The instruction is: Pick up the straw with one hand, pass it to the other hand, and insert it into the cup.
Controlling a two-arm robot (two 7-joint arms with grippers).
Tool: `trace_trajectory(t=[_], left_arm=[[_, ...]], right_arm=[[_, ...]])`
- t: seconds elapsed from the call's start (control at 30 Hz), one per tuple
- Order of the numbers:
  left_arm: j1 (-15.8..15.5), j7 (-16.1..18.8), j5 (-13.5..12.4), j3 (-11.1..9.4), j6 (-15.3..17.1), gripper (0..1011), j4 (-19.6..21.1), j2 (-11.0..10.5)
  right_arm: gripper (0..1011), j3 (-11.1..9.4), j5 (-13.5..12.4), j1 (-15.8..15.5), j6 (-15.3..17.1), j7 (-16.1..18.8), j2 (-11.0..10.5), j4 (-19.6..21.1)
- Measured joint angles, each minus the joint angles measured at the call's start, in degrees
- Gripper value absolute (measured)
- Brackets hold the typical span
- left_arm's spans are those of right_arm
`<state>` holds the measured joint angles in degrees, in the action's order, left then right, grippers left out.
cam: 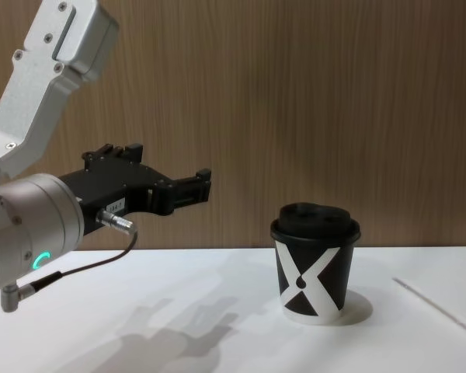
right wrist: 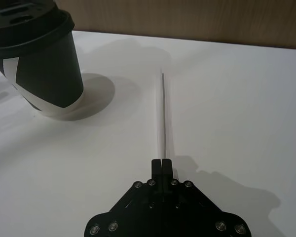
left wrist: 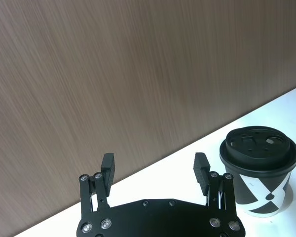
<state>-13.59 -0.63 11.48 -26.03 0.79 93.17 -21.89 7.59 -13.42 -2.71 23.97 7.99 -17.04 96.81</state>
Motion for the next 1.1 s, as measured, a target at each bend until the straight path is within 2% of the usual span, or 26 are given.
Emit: trace_trajectory(t=[0.33,0.53,0.87,1.1], left_arm=[[0.00,0.00,0.00,0.00,0.00,1003,0.00,0.00],[0.00,0.00,0.00,0.00,0.00,1003,0.00,0.00],[0.00,0.00,0.00,0.00,0.00,1003,0.00,0.00],[0.00,0.00,0.00,0.00,0.00,1003,0.00,0.00]], right_arm=[[7,-0.60,2.22,0.69,-4.75,-0.11,-1.33,-0.30],[7,-0.97,4.09,1.35,-8.63,0.60,-3.14,-0.26],[7,-1.26,7.23,2.91,-15.92,3.64,-7.25,0.02],[7,-1.36,8.50,4.71,-22.41,7.52,-10.52,-0.33]])
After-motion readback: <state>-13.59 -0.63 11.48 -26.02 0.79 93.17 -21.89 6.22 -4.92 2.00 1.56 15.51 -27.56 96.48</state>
